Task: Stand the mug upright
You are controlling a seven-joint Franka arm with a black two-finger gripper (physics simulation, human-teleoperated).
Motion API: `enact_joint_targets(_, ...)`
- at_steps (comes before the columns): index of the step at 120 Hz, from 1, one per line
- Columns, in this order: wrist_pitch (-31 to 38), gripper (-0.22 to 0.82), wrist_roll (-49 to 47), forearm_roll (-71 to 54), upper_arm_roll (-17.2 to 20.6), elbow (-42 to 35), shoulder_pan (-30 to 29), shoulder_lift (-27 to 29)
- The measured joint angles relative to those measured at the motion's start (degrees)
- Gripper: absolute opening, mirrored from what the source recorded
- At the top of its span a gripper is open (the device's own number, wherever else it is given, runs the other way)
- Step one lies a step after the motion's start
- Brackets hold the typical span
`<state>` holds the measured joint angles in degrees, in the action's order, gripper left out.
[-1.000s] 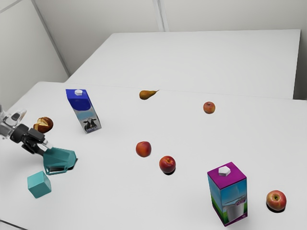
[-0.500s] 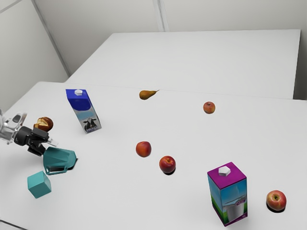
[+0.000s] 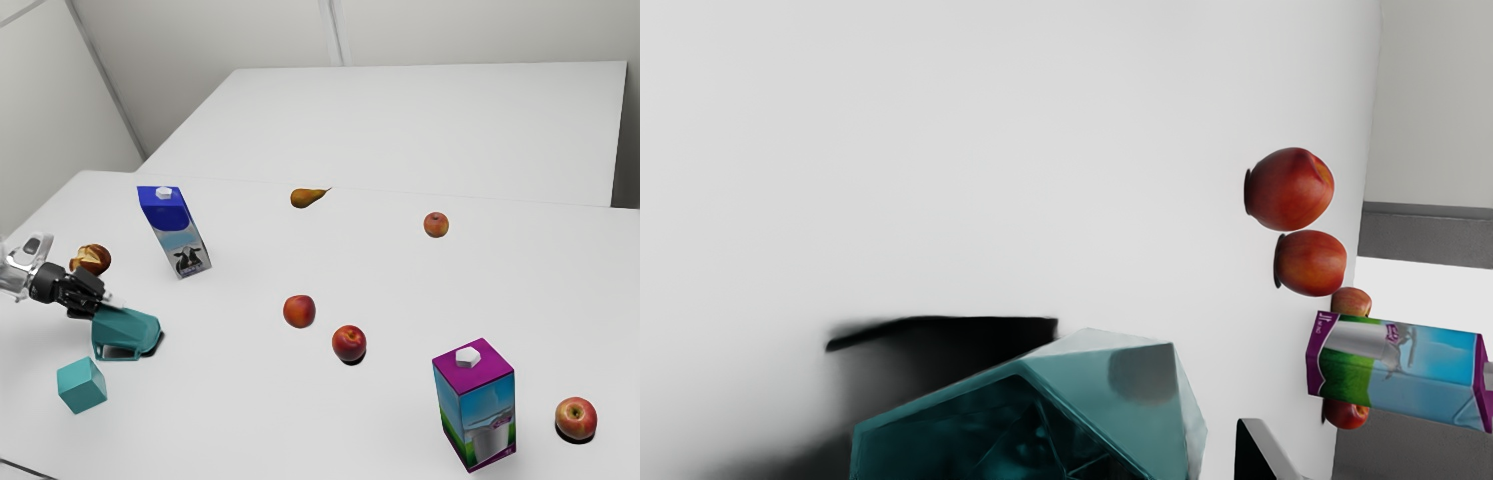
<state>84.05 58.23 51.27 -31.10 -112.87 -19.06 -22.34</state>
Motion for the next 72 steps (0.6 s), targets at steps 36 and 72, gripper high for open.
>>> enact_joint_targets(36, -1.18, -0.16, -0.49, 0.20, 0.00, 0.00, -0.03, 0.33)
enact_joint_targets(72, -1.40, -0.18, -0.90, 0.17, 0.00, -0.07, 0.43, 1.00)
